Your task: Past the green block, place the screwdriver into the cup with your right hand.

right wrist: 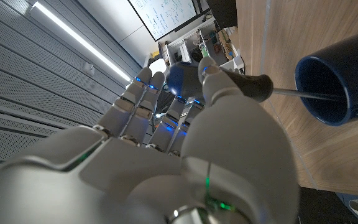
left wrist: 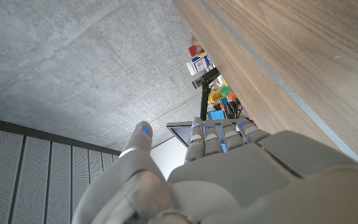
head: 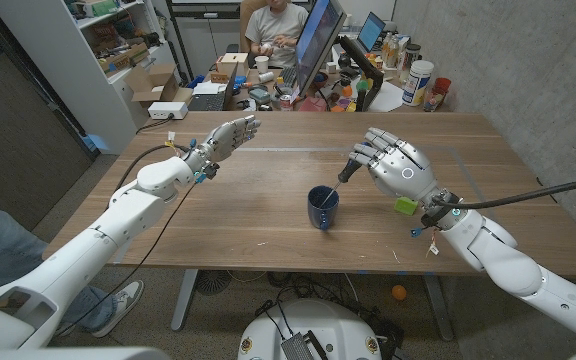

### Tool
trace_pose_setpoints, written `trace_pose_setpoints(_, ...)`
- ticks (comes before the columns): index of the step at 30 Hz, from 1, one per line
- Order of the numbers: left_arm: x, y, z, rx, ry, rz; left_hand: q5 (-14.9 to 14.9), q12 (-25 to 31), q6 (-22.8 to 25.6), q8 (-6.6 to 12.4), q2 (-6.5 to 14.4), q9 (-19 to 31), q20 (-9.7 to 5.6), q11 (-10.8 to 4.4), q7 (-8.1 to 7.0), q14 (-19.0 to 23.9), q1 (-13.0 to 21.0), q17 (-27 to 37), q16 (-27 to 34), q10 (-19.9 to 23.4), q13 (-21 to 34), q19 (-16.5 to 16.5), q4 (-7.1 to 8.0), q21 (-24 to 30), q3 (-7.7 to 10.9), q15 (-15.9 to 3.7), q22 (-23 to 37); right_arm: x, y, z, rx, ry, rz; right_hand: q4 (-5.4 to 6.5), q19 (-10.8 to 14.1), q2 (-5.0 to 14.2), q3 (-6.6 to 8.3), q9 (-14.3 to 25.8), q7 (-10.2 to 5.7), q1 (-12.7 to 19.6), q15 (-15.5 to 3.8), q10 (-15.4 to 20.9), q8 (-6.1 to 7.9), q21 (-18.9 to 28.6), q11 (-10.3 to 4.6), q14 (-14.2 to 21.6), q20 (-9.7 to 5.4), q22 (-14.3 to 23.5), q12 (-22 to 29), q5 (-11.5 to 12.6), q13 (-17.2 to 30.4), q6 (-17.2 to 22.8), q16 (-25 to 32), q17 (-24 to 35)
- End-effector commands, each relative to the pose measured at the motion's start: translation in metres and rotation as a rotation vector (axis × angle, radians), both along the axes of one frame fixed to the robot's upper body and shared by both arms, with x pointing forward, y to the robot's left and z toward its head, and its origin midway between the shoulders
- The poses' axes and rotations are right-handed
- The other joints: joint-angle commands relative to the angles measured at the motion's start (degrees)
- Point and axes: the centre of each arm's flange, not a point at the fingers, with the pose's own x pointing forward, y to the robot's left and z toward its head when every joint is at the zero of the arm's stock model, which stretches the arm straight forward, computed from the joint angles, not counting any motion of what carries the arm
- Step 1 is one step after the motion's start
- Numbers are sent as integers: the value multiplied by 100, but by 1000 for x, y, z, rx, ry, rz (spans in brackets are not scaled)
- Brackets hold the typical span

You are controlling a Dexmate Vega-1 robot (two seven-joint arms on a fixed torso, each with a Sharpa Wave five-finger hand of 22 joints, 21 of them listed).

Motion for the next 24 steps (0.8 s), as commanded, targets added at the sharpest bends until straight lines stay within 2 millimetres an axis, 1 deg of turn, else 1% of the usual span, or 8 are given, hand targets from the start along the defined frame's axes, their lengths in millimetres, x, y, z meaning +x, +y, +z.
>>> trace_pose_setpoints(1,-6,3,-3,-10,-6,11,-5,20,5,-7,43,34,8,-24,12,-8,-4,15,39,11,11,-47,3,36,-12,35,18,8,12,-4,-20,28,42,178,-30,146,236,261,82,127,-597,-33,410,-11,-3,-28,-132,12,-16,-2,15,1097,-38,25)
trace_pose_setpoints(6,-6,7,-6,-13,4,20,-6,19,4,-8,42,34,18,-20,13,-12,-4,15,38,10,11,-46,3,37,-14,40,18,11,13,-5,-23,34,45,174,-50,151,240,262,81,142,-582,-43,422,-14,-3,-39,-123,11,-19,-8,15,1098,-40,39)
trace_pose_setpoints(11,-6,9,-7,-11,9,31,-6,20,1,-9,42,34,11,-20,12,-10,-4,15,39,11,11,-47,3,36,-15,35,18,13,12,-11,-8,49,43,181,-61,155,242,263,81,141,-581,-42,430,-15,-5,-38,-120,10,-15,-13,18,1095,-38,51)
trace_pose_setpoints(20,-3,5,-5,2,16,28,-5,21,0,-10,42,34,18,-18,16,-10,-4,15,39,13,11,-50,2,36,-17,41,18,20,8,-18,19,73,48,181,-87,141,246,262,79,144,-570,-47,441,-19,-3,-56,-111,9,-16,-22,17,1078,-50,63)
trace_pose_setpoints(24,-1,4,-5,5,20,28,-5,20,-3,-11,43,34,13,-18,18,-12,-3,15,38,10,11,-56,2,34,-17,44,18,25,7,-17,32,84,46,193,-225,135,247,258,77,137,-499,-83,426,-62,2,-115,-60,3,-20,-33,29,989,-69,92)
